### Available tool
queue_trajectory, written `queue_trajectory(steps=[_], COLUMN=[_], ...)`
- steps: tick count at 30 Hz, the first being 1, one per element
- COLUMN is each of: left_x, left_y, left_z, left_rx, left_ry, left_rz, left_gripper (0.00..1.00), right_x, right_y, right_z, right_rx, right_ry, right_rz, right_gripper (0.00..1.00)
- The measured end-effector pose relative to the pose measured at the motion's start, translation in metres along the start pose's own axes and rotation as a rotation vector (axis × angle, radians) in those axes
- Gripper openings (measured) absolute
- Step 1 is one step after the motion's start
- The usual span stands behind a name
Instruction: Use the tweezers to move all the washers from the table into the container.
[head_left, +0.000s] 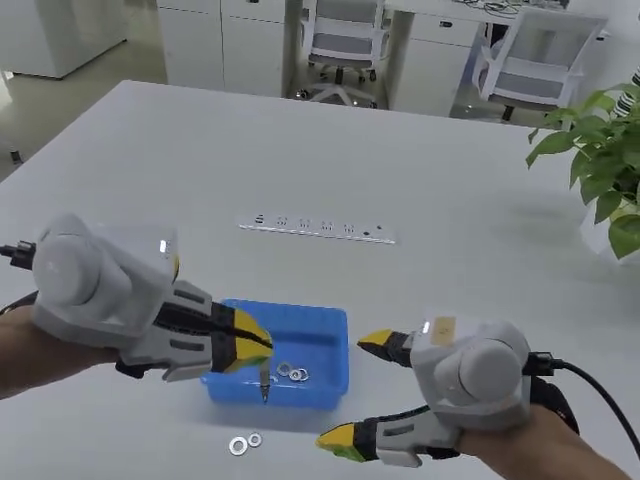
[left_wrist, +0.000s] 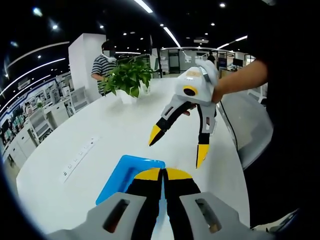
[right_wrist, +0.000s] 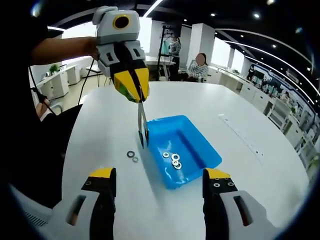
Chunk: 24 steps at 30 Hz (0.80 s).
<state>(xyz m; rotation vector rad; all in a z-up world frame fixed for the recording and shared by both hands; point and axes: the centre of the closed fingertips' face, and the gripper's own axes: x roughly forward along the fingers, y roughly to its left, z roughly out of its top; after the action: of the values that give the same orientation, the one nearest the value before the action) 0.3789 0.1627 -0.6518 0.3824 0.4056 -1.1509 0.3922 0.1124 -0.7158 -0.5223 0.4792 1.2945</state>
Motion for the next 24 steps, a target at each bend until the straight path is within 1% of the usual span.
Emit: queue_trajectory(steps=[4,8,11,15,18,24], left_x=[0.001,0.003,0.005,0.006,0.007,0.008], left_y=[-0.002,-0.005,-0.009,-0.011,-0.011,-0.013], left_z=[-0.005,-0.010,-0.016,-0.020,-0.023,-0.026], left_rx=[-0.001,-0.002,0.004,0.004,0.001,0.001], left_ry=[0.006,0.012,0.025,0.031,0.033,0.037], left_rz=[-0.005,-0.012,-0.023,-0.029,-0.033,-0.037], left_gripper=[0.05,0.05,0.05,0.05,0.05,0.05], right_x=[0.000,-0.001,-0.001,-0.001,-0.002,-0.003], right_y=[0.002,0.004,0.006,0.008,0.010,0.012], right_z=[-0.003,-0.003,-0.002,-0.002,-0.003,-0.007], right_rx=[0.010,0.024,0.034,0.048,0.060,0.087], right_ry=[0.005,-0.005,-0.020,-0.024,-0.038,-0.041], right_rz=[-0.005,-0.006,-0.008,-0.004,-0.006,-0.011], right_gripper=[0.76,0.78,0.80,0.84,0.87,0.92])
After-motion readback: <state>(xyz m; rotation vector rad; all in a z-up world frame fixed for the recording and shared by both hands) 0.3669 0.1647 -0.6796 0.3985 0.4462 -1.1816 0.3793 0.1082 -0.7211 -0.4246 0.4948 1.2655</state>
